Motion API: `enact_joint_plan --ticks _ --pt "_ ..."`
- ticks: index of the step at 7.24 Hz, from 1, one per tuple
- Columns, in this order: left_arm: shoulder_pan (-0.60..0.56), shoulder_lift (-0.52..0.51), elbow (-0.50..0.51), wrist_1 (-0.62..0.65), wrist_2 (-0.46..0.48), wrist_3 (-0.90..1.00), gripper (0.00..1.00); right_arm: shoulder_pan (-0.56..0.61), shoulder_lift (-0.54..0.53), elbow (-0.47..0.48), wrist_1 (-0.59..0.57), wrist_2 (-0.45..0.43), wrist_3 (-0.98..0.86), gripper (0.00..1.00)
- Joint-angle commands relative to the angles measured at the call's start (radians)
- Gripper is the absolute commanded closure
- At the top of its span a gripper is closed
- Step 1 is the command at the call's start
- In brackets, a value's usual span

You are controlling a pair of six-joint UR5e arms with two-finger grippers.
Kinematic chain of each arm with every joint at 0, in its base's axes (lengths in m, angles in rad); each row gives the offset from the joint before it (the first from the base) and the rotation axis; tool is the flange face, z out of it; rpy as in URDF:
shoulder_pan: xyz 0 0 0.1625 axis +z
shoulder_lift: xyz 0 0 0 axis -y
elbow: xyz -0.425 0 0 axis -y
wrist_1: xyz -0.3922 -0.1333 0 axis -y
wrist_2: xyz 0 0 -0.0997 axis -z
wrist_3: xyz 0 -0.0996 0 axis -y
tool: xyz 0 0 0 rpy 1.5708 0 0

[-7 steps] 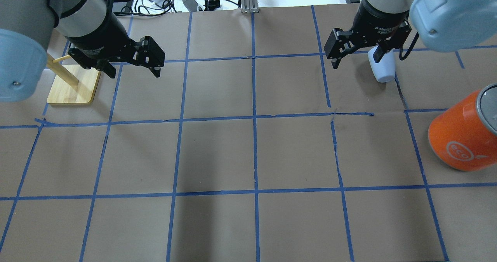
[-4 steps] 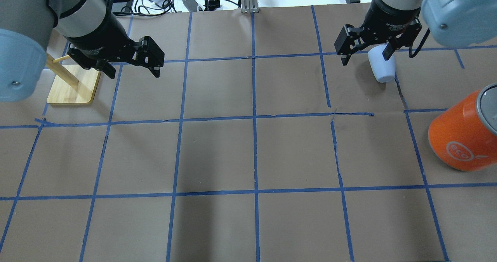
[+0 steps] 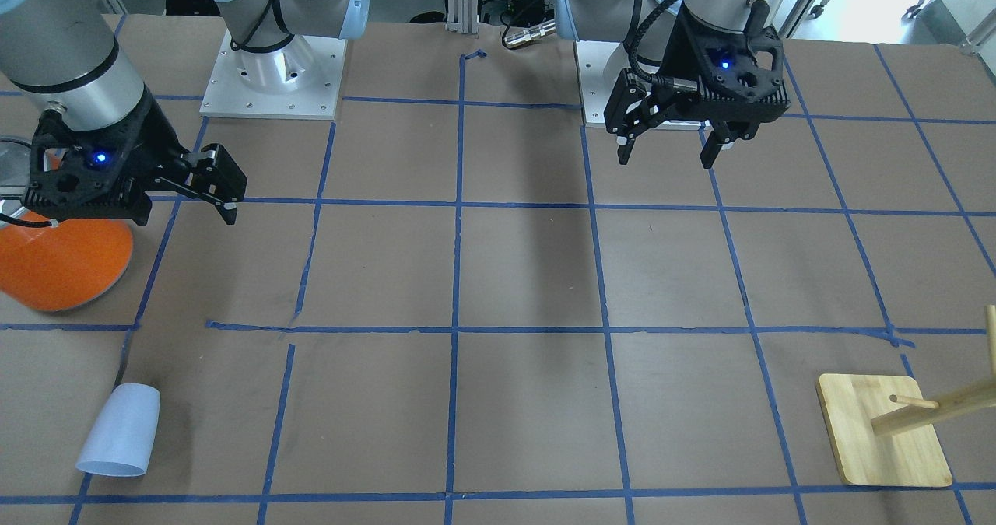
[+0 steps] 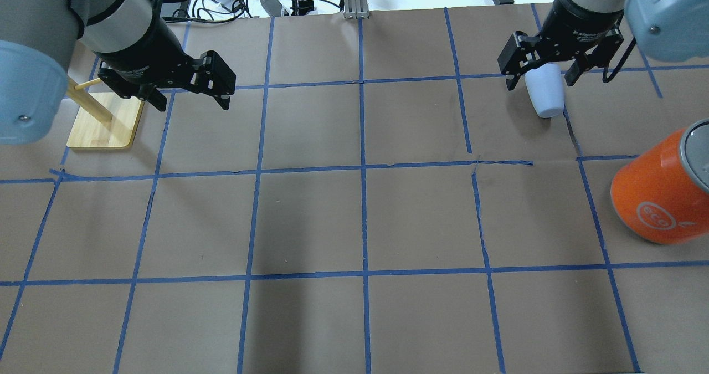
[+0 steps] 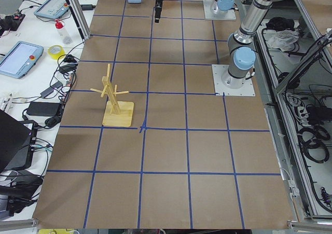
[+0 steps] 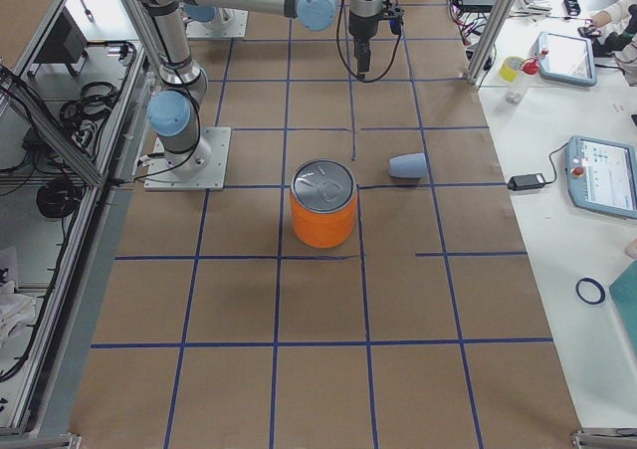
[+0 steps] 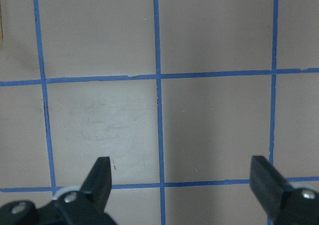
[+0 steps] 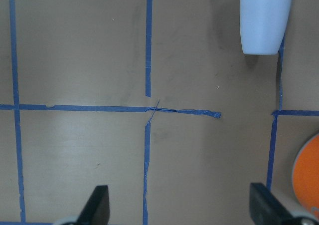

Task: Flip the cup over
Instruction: 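Move the right gripper down over the upside-down light blue cup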

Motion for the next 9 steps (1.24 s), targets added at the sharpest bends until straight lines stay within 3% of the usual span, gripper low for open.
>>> enact_joint_plan --ticks 1,3,5,9 --pt "0.002 0.001 0.001 0.002 0.000 0.001 0.00 -0.002 0.006 -0.001 -0.010 0.000 0.006 0.00" --pt "0.002 0.002 0.001 0.002 0.002 0.001 0.00 -0.040 0.010 0.001 -0.008 -0.003 -0.004 0.00" --pt "0.002 0.002 0.001 0.002 0.002 0.001 0.00 -0.167 0.070 -0.001 -0.021 0.019 -0.094 0.00" --pt "0.002 0.002 0.001 0.002 0.002 0.001 0.00 -0.172 0.107 -0.001 -0.088 0.003 -0.116 0.00"
